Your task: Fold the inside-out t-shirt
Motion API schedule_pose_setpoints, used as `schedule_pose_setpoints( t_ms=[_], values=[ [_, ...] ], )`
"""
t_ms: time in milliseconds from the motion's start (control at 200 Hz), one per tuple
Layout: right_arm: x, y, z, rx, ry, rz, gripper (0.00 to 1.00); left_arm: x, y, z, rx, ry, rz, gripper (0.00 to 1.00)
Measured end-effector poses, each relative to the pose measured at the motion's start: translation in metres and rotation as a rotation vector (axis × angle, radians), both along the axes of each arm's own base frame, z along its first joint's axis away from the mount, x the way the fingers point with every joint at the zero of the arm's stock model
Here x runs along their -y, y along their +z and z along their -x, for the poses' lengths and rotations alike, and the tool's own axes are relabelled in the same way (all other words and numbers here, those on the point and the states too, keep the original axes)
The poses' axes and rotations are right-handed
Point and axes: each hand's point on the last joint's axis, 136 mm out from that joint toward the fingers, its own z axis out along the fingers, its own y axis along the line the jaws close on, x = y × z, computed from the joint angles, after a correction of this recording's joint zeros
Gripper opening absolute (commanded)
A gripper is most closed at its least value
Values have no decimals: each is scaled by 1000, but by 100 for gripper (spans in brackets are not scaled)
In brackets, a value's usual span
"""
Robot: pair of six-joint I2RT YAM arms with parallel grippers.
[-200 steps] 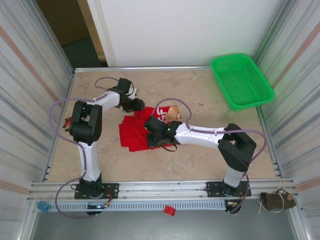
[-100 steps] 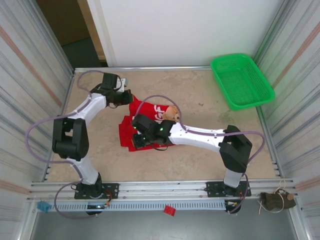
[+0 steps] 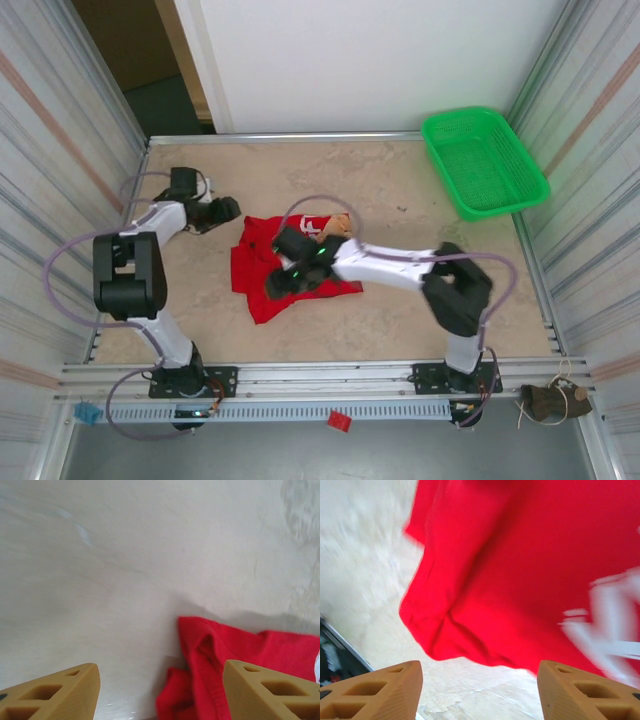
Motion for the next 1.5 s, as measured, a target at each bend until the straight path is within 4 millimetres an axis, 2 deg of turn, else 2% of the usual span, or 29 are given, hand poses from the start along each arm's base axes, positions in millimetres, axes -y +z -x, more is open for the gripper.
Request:
schedule_pose_setpoints(
  t_ms=[50,125,190,261,311,361,461,521,536,541,591,671,751,827,927,972,1012,1057,1102,1152,1162,1177,1187,1237,1298,1368,1428,1498],
  values=[
    [28,28,-29,44,-86,-46,63,-2,18,0,41,13,5,69],
    [73,54,-69,105,-220,-83,67,18,55,8,126,-13,26,73],
    [107,51,-94,119,-309,-70,68,53,84,28,204,-72,61,74],
    [130,27,-108,77,-367,-26,68,92,93,58,237,-142,109,76],
    [138,2,-113,27,-386,17,69,117,85,81,224,-185,147,76],
    [139,-23,-113,-22,-386,54,69,134,63,104,171,-209,174,77],
    [137,-68,-105,-110,-374,132,65,141,6,140,11,-191,167,77],
    [138,-87,-100,-139,-378,176,48,137,-17,156,-58,-162,150,77],
    [138,-88,-100,-140,-377,179,34,136,-21,159,-72,-153,145,77],
    [139,-88,-101,-139,-382,183,34,135,-23,160,-76,-149,142,77],
    [137,-85,-104,-133,-401,170,0,131,-31,164,-101,-115,126,77],
    [135,-90,-103,-131,-423,174,0,122,-37,163,-107,-59,100,77],
    [137,-92,-101,-115,-462,157,0,113,-43,157,-111,-16,83,78],
    [146,-92,-87,-106,-506,144,0,106,-50,145,-136,16,74,78],
    [161,-93,-55,-102,-565,144,0,115,-45,103,-116,-3,73,78],
    [165,-93,-37,-102,-585,145,14,122,-45,81,-107,-30,67,78],
    [165,-93,-23,-107,-599,138,36,130,-46,63,-107,-62,59,78],
    [162,-92,-7,-96,-592,142,50,139,-43,39,-94,-99,53,78],
    [153,-88,6,-86,-579,130,56,151,-38,11,-64,-142,48,79],
    [144,-85,23,-87,-550,131,57,162,-28,-22,-23,-192,38,80],
    [142,-84,26,-87,-544,131,57,164,-26,-27,-15,-199,39,83],
    [140,-82,31,-90,-535,131,57,167,-20,-38,9,-214,34,94],
    [139,-81,35,-90,-525,134,57,168,-19,-42,14,-219,33,97],
    [138,-73,45,-81,-502,134,61,172,1,-66,71,-251,29,99],
    [144,-56,43,-54,-506,121,60,171,27,-83,132,-275,25,99],
    [149,-28,24,-23,-535,64,59,166,59,-89,199,-287,27,99],
    [157,-4,-5,19,-565,12,57,161,79,-80,234,-284,38,99],
    [167,18,-42,60,-595,-43,52,157,92,-51,248,-278,67,99]
  ],
)
